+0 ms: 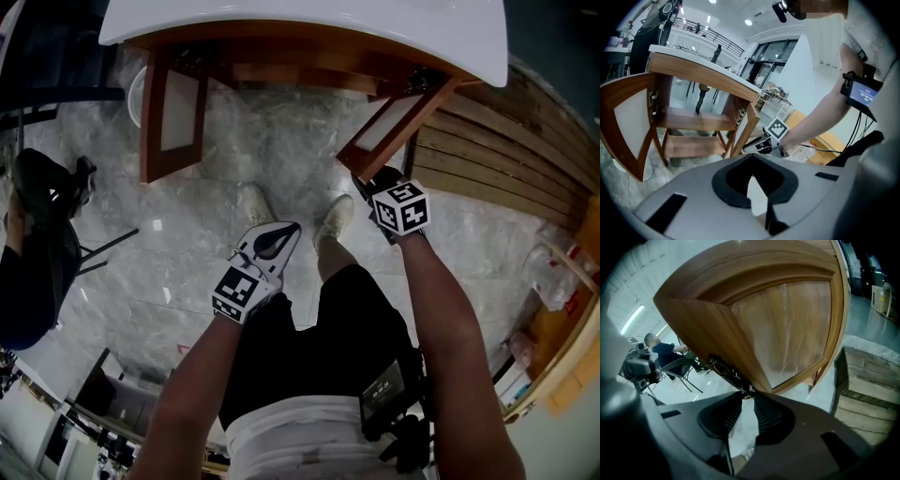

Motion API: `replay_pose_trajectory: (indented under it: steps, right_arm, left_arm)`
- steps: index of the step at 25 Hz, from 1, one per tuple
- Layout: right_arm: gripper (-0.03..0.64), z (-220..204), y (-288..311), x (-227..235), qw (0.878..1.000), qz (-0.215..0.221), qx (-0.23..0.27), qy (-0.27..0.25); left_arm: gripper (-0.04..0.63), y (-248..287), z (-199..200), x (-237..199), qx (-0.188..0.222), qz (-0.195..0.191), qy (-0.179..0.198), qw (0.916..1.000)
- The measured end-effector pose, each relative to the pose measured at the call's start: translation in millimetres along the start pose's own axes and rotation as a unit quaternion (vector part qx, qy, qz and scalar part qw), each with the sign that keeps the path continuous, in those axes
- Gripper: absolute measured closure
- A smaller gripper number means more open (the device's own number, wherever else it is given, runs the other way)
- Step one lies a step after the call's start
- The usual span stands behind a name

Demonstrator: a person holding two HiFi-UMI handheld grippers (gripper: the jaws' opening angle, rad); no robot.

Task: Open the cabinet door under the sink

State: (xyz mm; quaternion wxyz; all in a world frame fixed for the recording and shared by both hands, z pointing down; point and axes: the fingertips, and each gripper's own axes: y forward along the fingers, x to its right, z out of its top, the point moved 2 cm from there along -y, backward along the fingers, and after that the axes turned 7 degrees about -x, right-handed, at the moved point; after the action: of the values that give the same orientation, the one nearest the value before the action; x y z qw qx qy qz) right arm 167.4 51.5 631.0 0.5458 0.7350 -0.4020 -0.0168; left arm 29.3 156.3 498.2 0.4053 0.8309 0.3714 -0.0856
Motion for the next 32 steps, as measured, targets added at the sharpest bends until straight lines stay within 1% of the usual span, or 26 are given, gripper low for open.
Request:
replay_pose_trajectory:
  steps: [5, 9, 14, 21, 23, 27, 30, 32]
  right_arm:
    - [0.529, -18, -11, 8, 1.0, -0.003, -0.007, 0.001]
    - [0.534, -36, -25, 19, 1.0, -0.015, -0.014, 0.001]
    - [0.541, -53, -38, 32, 0.999, -0.016, -0.031, -0.02]
    - [0.549, -71, -58, 53, 0.999, -0.027, -0.028, -0.02]
    - [0.551, -77, -63, 57, 0.999, -0.028, -0.034, -0.024]
    - [0.552, -102, -72, 67, 0.999, -0.028, -0.04, -0.015]
    - [0.557, -91, -76, 90, 0.999, -0.035, -0.03, -0.023]
    - [0.557, -89, -81, 92, 0.998, -0.037, -0.036, -0.034]
  left_arm:
    - [0.586, 4, 1, 7, 0.001, 0.002, 0.001, 1.0]
    - [0.586, 9, 1, 14, 0.001, 0.001, 0.002, 1.0]
    - [0.586, 17, -1, 24, -0.006, -0.004, 0.006, 1.0]
    - [0.586, 33, 4, 38, -0.016, -0.013, 0.021, 0.9996]
    - [0.586, 38, 4, 42, -0.021, -0.018, 0.023, 0.9994]
    - [0.586, 46, 0, 60, -0.037, -0.034, 0.026, 0.9984]
    - [0.586, 64, 17, 57, -0.021, -0.033, 0.043, 0.9983]
    - [0.586, 65, 19, 68, -0.021, -0.043, 0.04, 0.9981]
